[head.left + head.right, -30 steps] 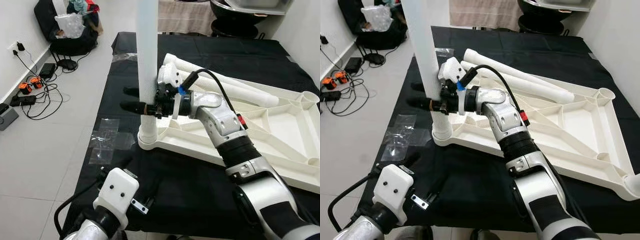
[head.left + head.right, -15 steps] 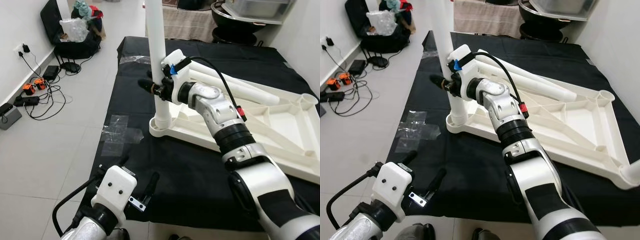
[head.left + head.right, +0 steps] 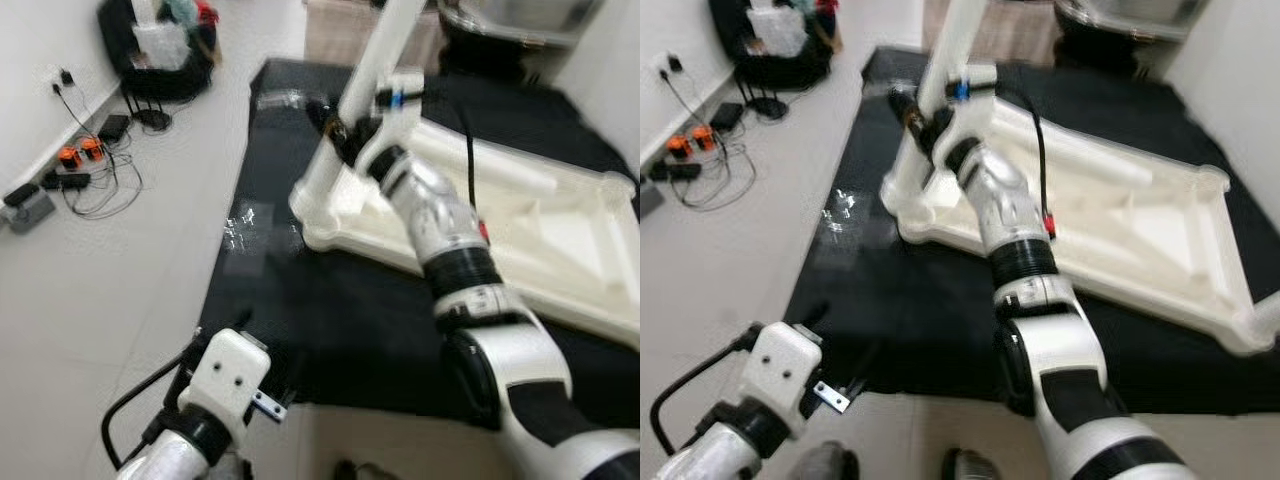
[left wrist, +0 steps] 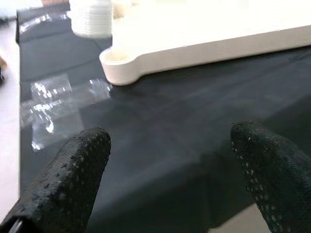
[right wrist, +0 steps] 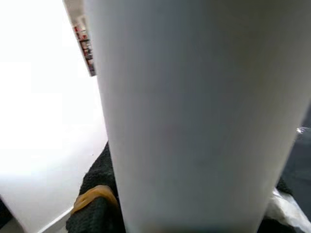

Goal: Building children table

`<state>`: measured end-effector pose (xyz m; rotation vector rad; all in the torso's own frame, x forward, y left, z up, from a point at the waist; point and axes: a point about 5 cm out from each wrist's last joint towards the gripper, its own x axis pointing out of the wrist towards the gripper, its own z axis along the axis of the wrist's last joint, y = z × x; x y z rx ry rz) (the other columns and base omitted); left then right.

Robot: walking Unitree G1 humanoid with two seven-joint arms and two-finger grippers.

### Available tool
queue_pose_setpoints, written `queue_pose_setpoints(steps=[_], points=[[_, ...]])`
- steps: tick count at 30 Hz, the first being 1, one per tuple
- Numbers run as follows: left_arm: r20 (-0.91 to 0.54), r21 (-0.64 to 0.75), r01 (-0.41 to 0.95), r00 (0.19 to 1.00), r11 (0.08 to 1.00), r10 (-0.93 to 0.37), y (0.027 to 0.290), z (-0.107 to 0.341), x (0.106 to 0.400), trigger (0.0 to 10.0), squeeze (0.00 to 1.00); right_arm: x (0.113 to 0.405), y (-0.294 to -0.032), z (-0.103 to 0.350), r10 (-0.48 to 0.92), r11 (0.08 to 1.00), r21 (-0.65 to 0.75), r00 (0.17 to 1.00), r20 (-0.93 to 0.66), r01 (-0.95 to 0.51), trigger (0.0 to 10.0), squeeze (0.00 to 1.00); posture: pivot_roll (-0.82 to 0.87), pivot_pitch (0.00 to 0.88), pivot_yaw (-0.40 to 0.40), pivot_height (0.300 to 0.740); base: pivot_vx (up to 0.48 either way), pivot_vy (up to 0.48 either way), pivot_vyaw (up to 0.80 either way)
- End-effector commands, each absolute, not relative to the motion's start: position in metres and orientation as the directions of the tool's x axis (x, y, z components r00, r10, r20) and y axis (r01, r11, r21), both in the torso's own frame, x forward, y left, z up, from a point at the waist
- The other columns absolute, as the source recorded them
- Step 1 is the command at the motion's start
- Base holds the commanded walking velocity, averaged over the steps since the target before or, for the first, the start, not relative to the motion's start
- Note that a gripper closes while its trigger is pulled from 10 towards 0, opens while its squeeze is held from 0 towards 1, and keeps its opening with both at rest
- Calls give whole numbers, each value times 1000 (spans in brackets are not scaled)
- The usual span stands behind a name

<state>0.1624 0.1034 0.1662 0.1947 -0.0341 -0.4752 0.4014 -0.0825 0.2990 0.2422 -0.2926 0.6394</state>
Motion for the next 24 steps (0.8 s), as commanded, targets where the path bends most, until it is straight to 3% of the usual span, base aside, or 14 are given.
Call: queue_pose_setpoints(steps=[1,6,16,20,24], points=[[-17,193,453,888,870,-459,103,164,162,10000,0,400,-85,312,527,789,108,757,386,-605,10000,0,120,209,-89,740,0,0,0],[-11,204,442,893,873,-449,104,164,165,10000,0,404,-86,304,470,867,-2,815,339,-498,10000,0,123,205,-89,740,0,0,0],[-14,208,439,895,874,-446,104,165,165,10000,0,401,-76,295,492,862,-51,805,331,-505,10000,0,125,213,-91,740,0,0,0],[-16,208,436,896,875,-443,105,164,165,10000,0,392,-64,288,653,732,-30,689,314,-680,10000,0,125,220,-93,740,0,0,0],[-17,209,434,897,876,-441,105,164,165,10000,0,394,-71,294,632,741,-11,692,350,-671,10000,0,126,223,-95,740,0,0,0]])
